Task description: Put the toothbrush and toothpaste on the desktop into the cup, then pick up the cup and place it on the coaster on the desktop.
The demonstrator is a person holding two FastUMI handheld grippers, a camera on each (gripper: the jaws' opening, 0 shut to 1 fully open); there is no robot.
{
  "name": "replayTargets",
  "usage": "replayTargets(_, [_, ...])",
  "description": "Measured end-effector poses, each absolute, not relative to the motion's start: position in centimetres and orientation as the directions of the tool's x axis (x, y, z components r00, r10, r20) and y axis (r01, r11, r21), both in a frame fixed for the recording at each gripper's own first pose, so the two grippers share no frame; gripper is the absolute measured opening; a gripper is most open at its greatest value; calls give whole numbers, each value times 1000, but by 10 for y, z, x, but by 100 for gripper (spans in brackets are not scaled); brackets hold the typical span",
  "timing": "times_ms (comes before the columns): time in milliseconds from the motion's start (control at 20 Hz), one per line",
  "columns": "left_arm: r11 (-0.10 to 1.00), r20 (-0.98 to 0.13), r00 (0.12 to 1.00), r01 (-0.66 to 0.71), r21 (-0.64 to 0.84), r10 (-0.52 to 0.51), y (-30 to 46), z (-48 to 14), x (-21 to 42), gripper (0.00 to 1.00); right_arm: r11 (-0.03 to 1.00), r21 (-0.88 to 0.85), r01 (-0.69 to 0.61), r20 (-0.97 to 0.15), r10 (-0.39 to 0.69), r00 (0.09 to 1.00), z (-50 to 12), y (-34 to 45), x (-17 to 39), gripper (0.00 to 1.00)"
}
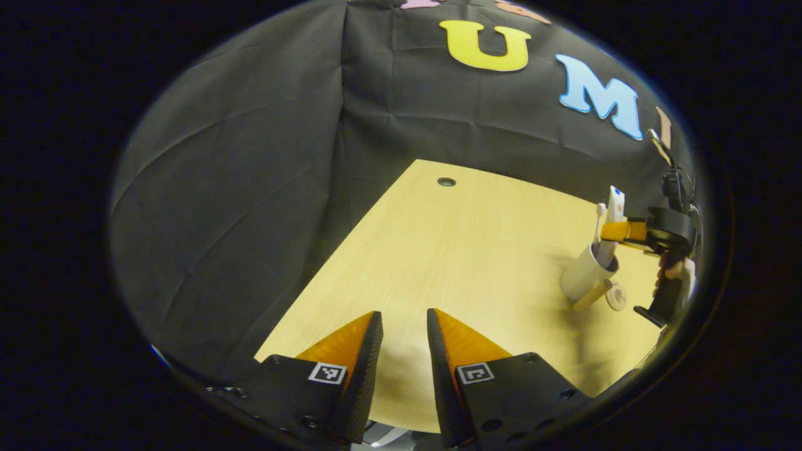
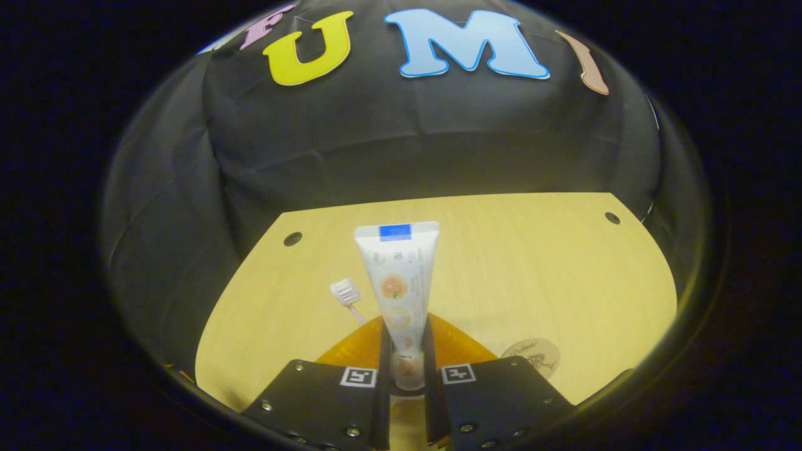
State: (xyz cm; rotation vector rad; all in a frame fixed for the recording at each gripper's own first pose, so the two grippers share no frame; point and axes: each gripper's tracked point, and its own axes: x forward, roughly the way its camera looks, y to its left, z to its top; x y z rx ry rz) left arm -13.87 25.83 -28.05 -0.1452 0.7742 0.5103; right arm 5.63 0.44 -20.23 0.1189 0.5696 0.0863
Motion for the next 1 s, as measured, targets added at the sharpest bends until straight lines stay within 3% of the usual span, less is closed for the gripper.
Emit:
replayTargets(200, [877,-699,608,-477,57,376,248,-276,-139,51,984,164,-66,-521,143,842,-196,5,52,32])
replayTargets(300, [879,-699,610,-474,55,373,244,-276,-133,51,980,186,-62,-514,151,844,-190,4,51,63])
replayTargets(650, [897,-682,645,-440,37,344,223,-270,-111,51,968,245,-47,-446,156,881,-151,-12,48,64])
replayTargets(1000, [948,-666,710,-318,-11,231,159,-252,-55,52,958,287,-3,-373,114,921,-109,-61,37,63])
